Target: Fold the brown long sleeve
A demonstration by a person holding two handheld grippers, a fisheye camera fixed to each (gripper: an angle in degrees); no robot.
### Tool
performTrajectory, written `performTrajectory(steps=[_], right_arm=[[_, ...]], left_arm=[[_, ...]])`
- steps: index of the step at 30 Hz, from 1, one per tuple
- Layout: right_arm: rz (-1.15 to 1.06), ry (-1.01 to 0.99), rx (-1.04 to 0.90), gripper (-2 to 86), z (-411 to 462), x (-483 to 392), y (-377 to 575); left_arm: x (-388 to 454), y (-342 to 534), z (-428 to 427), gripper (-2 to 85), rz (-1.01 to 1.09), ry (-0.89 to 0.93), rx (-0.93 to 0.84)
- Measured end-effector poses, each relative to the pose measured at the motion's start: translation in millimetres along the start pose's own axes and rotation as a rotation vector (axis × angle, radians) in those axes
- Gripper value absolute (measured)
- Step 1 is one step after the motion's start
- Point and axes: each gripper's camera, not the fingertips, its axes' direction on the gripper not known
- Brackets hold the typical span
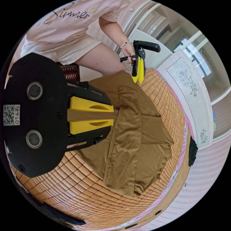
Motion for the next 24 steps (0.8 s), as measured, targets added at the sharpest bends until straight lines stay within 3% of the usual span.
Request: performTrajectory(steps=[5, 10, 14, 19, 24], right_arm=[[0.169, 0.286, 0.050, 5.4, -12, 68, -48], [0.450, 0.354, 0.085, 7.7, -15, 164, -90], [0.645, 0.318, 0.022, 7.7, 3, 229, -110], [0.582, 0.268, 0.014, 0.7, 2, 240, -134], [0.467, 0.274, 0.038, -0.5, -19, 227, -155]], left_arm=[[-17, -15, -4, 7.9, -0.019, 0.011, -0.093], [-27, -17, -32, 0.1, 0.053, -0.063, -0.121], [-34, -15, -55, -0.8, 0.053, -0.048, -0.106], [-41, -10, -114, -1.0, 0.063, 0.032, 0.027], [-58, -4, -170, -1.0, 0.008, 0.098, 0.100]])
